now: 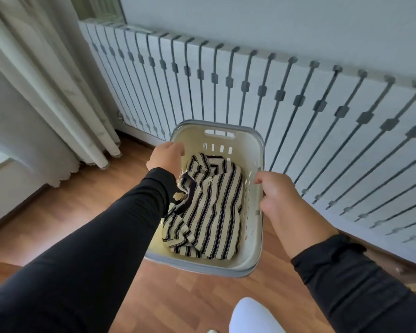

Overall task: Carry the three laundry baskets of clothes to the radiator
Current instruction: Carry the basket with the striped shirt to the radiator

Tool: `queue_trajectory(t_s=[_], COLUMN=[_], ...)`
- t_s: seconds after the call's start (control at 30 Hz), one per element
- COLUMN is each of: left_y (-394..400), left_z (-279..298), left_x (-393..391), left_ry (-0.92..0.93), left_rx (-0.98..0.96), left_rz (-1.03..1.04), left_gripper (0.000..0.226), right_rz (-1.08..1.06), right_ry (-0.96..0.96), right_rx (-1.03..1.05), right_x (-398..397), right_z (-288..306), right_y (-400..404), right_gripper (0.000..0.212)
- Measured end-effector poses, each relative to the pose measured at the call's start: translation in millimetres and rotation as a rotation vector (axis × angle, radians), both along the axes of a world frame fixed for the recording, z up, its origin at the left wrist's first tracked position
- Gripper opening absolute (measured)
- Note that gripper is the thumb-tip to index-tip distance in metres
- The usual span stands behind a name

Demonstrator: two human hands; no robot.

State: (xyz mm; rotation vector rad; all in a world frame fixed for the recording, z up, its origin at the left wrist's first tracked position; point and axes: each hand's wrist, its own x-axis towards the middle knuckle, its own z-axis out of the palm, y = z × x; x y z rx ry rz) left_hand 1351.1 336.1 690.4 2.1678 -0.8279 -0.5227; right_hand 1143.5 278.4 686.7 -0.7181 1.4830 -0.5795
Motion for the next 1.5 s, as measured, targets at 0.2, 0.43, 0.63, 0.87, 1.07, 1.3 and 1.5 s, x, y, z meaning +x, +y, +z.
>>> queue_trajectory(t_s=[0.2, 0.43, 0.63, 0.87, 1.07, 1.3, 1.5], left_y=[-7, -42, -73, -103, -124, -130, -138], left_z=[-17, -31, -18, -18, -38, -50, -65], left_x=[78, 173, 243, 322, 405, 496, 540], left_ry=[0.067, 0.045, 0.101, 0.112, -0.024, -0.143, -0.127], left_rx=[0.010, 0.082, 0.042, -0.027, 0.072, -0.008, 0.016], left_rz=[0.108, 0.171, 0.265, 0.268, 0.115, -0.084, -0.192], left_gripper=[0.019, 0.014, 0.020, 0.027, 0.014, 0.028, 0.022], right_rz=[0.076, 0.118, 0.171, 0.136, 0.036, -0.119, -0.200], right_ry=[-0.010, -0.039, -0.038, -0.059, -0.038, 0.007, 0.008], right_rx=[0.012, 0.052, 0.028, 0.042, 0.022, 0.059, 0.083], right_x=[80, 182, 261, 340, 410, 494, 534], right_z=[-15, -32, -26, -24, -31, -42, -51], right_y=[-22, -74, -116, -140, -138, -115, -101], right_gripper=[0.045, 0.054, 0.032, 0.012, 0.053, 0.028, 0.032])
